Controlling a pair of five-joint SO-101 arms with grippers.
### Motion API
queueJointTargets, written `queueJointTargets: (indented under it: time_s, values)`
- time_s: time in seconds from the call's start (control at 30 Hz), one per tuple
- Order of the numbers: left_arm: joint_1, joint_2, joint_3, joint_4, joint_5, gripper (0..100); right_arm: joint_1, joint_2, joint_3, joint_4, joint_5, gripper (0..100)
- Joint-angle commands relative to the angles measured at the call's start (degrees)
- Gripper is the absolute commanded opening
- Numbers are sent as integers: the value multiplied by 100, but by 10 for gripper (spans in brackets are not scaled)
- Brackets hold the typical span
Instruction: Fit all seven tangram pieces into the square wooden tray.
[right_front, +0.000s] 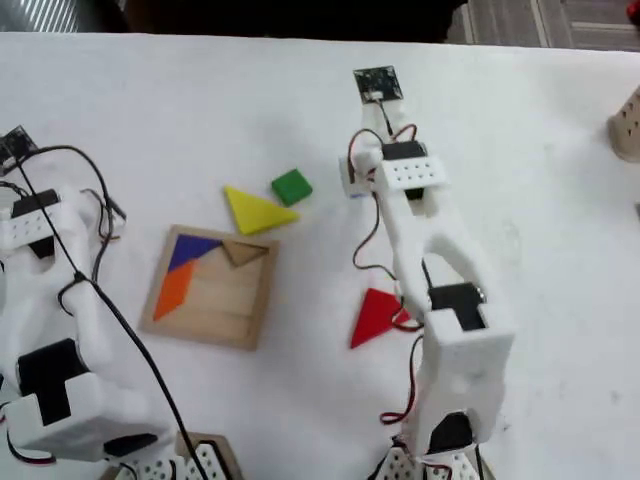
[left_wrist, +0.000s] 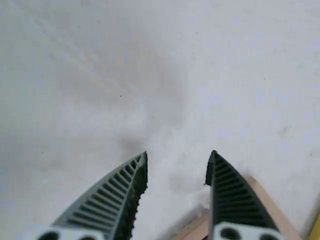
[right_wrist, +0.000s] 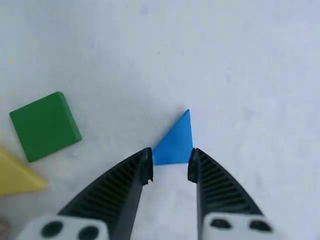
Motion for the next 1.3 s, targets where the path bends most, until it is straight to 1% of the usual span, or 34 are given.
queueJointTargets:
  time_s: [0.0, 0.17, 0.3, 0.47, 0.63, 0.7, 0.8, 0.87, 0.93, 1.0, 1.27]
  values:
    - [84, -31, -70, -132, 9, 199, -40, 585, -923, -101, -149, 126]
    - [84, -31, -70, -132, 9, 199, 22, 1253, -1864, 374, -1301, 127]
    - [84, -31, -70, -132, 9, 199, 48, 1763, -2611, 901, -1785, 127]
    - [84, -31, -70, -132, 9, 199, 145, 2132, -3473, 1754, -1899, 130]
    - [84, -31, -70, -132, 0, 199, 22, 2316, -3974, 2475, -1873, 209]
    - [84, -22, -70, -132, 0, 199, -57, 2352, -4000, 2598, -1873, 211]
    - [84, -22, -70, -132, 0, 199, -163, 2352, -3982, 2633, -1925, 201]
    - [84, -22, -70, -132, -185, 199, -215, 2352, -3982, 2633, -1996, 200]
    - [92, -22, -70, -132, -378, 199, -215, 2352, -4000, 2607, -2365, 201]
    - [145, -22, -70, -132, -413, 199, -198, 2352, -4018, 2475, -2576, 201]
    - [145, -22, -62, -132, -431, 199, -110, 2686, -4026, 2404, -2602, 199]
